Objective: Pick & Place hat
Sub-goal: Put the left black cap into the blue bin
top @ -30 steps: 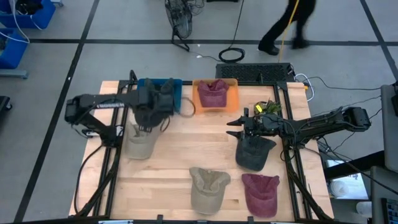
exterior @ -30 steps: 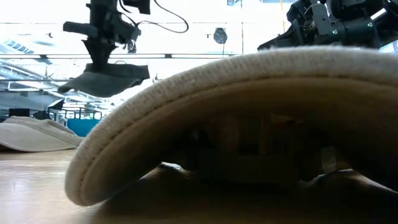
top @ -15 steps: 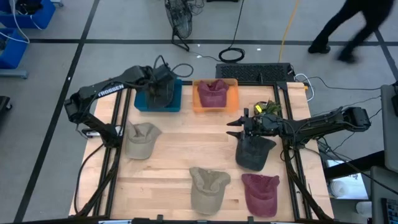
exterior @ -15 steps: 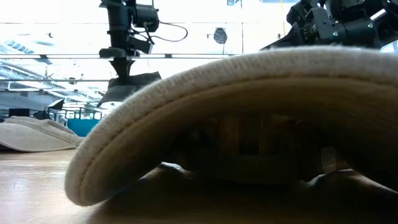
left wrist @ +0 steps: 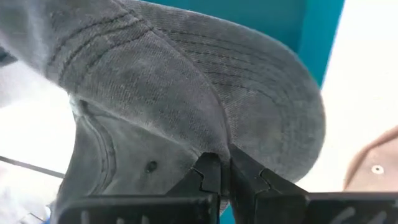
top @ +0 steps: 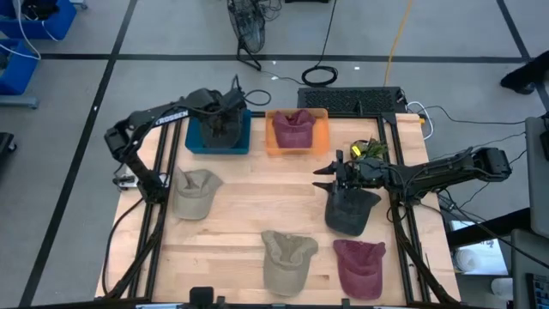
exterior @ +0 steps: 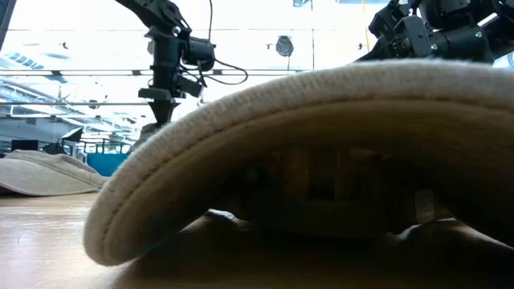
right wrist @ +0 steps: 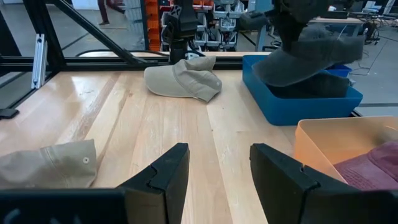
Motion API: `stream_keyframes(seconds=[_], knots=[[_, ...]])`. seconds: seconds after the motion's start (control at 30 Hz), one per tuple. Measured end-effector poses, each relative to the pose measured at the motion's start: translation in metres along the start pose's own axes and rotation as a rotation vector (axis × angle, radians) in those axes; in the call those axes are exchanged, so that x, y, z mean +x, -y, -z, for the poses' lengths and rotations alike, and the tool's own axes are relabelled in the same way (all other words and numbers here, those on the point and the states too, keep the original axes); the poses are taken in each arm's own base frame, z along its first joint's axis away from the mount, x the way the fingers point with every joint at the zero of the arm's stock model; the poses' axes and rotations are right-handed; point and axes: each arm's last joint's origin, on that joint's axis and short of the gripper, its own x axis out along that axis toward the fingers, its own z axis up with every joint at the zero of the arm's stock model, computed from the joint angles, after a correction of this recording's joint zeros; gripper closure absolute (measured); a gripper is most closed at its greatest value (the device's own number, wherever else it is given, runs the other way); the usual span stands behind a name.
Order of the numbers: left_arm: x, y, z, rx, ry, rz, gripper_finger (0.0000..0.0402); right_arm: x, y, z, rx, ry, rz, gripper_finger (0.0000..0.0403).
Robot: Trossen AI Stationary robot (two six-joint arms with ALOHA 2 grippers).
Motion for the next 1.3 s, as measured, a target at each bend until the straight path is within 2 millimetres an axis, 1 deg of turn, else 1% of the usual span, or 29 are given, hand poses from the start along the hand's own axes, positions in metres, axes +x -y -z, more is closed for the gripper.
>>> stream_keyframes(seconds=[0.1,0.2,0.3,0.4,0.53,0.6,0.7,0.83,1.07,1.17,1.3], knots=[[0.01,-0.001,-0.003,-0.012,-0.021,0.02,0.0395,0.0,0.0,0.0,0.001,-0.001,0.0,0.0248],[0.016,-0.002,-0.005,-0.017,-0.04,0.032,0.039,0.0,0.0,0.001,0.001,-0.009,0.0,0.0248],[0.02,-0.003,-0.005,-0.03,-0.056,0.03,0.0378,0.0,0.0,0.003,0.0,-0.025,0.0,0.0248],[0.022,-0.005,-0.005,-0.038,-0.074,0.001,0.0375,-0.002,0.0,0.008,0.0,-0.027,0.0,0.0248],[0.022,-0.008,-0.005,-0.061,-0.066,-0.018,0.0387,-0.003,0.0,0.012,0.002,-0.005,0.001,0.0248],[0.023,-0.009,-0.004,-0.07,-0.049,0.018,0.0394,-0.003,0.0,0.012,0.002,-0.004,0.002,0.0248],[0.024,-0.009,-0.004,-0.093,0.001,0.098,0.0386,-0.003,0.0,0.012,0.002,-0.004,0.001,0.0248],[0.035,-0.001,0.001,-0.072,-0.027,0.132,0.0373,-0.003,0.0,0.012,0.002,-0.005,0.001,0.0248],[0.064,0.016,0.014,-0.061,-0.133,0.11,0.0375,-0.003,0.0,0.012,0.005,-0.001,0.001,0.0248],[0.067,0.019,0.015,-0.081,-0.156,0.088,0.0366,-0.003,0.0,0.011,0.003,0.01,0.001,0.0248],[0.067,0.02,0.013,-0.096,-0.147,0.076,0.0341,-0.003,0.0,0.008,0.002,0.033,0.001,0.0248]])
